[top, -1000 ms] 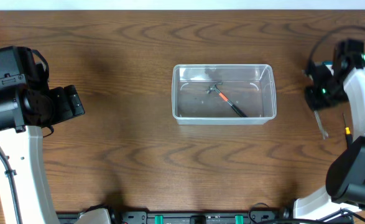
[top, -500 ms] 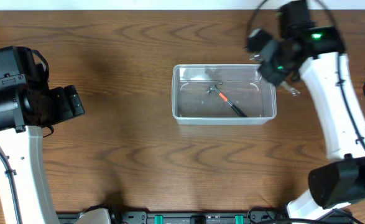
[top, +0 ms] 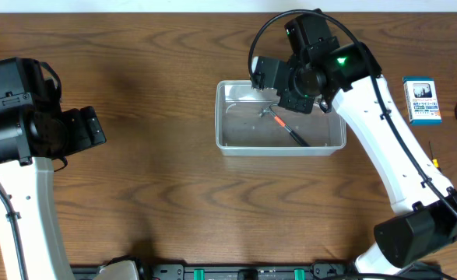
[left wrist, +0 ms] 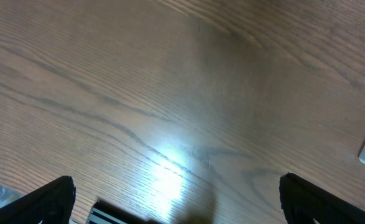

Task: Pack container
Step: 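Lift the wrench and carry it left into the container, then open the right gripper and withdraw it up and right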

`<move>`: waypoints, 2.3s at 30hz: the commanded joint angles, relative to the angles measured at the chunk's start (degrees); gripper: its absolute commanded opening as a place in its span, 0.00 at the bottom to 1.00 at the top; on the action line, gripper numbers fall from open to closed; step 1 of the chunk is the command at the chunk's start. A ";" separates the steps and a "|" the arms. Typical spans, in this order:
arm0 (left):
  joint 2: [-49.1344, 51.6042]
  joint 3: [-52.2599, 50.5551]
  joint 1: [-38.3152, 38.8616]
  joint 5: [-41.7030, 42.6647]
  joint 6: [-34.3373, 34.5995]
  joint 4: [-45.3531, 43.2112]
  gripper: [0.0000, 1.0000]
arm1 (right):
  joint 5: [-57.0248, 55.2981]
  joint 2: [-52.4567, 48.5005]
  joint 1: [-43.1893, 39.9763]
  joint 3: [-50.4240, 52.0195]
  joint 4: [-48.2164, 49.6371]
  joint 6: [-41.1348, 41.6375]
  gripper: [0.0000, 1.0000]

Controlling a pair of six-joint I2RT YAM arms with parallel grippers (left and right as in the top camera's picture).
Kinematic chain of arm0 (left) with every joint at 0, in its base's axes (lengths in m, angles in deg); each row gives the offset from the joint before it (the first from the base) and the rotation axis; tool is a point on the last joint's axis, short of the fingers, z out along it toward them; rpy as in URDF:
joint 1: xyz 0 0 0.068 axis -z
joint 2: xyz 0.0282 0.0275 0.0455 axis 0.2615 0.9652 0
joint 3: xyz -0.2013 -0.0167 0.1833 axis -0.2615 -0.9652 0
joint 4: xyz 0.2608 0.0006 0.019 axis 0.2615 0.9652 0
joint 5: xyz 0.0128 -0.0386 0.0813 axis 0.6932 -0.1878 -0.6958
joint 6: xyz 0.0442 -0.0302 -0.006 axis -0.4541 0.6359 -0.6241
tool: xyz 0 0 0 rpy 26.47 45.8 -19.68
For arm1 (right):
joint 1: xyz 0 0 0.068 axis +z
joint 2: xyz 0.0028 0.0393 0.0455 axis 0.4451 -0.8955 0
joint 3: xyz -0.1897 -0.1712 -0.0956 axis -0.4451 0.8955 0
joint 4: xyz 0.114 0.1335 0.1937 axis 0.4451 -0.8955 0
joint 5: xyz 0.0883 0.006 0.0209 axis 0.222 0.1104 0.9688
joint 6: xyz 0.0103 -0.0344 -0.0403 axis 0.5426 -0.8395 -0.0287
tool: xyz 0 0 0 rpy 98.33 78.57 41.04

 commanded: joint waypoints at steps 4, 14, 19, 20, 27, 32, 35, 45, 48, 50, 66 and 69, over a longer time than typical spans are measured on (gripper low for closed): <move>-0.13 0.63 -0.31 -0.09 -0.31 0.22 0.98 | 3.08 -3.30 0.48 -0.96 0.31 -5.49 0.10; -0.13 0.63 -0.31 -0.09 -0.33 0.22 0.98 | 4.79 -8.98 0.46 -0.94 0.37 -6.10 0.08; -0.13 0.63 -0.31 -0.09 -0.33 0.22 0.98 | 6.73 -12.52 0.48 -0.94 0.35 -6.05 0.08; -0.13 0.63 -0.31 -0.09 -0.31 0.22 0.98 | 6.73 -13.27 0.48 -0.94 0.33 -6.05 0.08; -0.13 0.63 -0.31 -0.09 -0.31 0.22 0.98 | 8.02 -17.11 0.48 -0.94 0.72 -6.05 0.10; -0.13 0.63 -0.31 -0.09 -0.33 0.20 0.98 | 9.18 -18.60 0.46 -0.94 0.79 -6.03 0.12; -0.13 0.63 -0.31 -0.09 -0.31 0.20 0.98 | 9.97 -19.19 0.48 -0.92 0.72 -5.99 0.13; -0.13 0.63 -0.31 -0.09 -0.31 0.22 0.98 | 10.54 -19.26 0.48 -0.92 0.76 -5.07 0.22; -0.13 0.63 -0.31 -0.09 -0.31 0.22 0.98 | 10.56 -19.23 0.50 -0.94 0.76 -4.92 0.28; -0.13 0.63 -0.31 -0.09 -0.31 0.22 0.98 | 10.54 -18.95 0.52 -1.22 0.79 -4.44 0.49; -0.13 0.63 -0.31 -0.09 -0.33 0.22 0.98 | -6.67 -3.91 -5.53 -14.25 -1.51 14.01 0.99; -0.13 0.63 -0.31 -0.09 -0.31 0.22 0.98 | -5.86 0.07 -9.49 -14.25 -9.14 15.39 0.99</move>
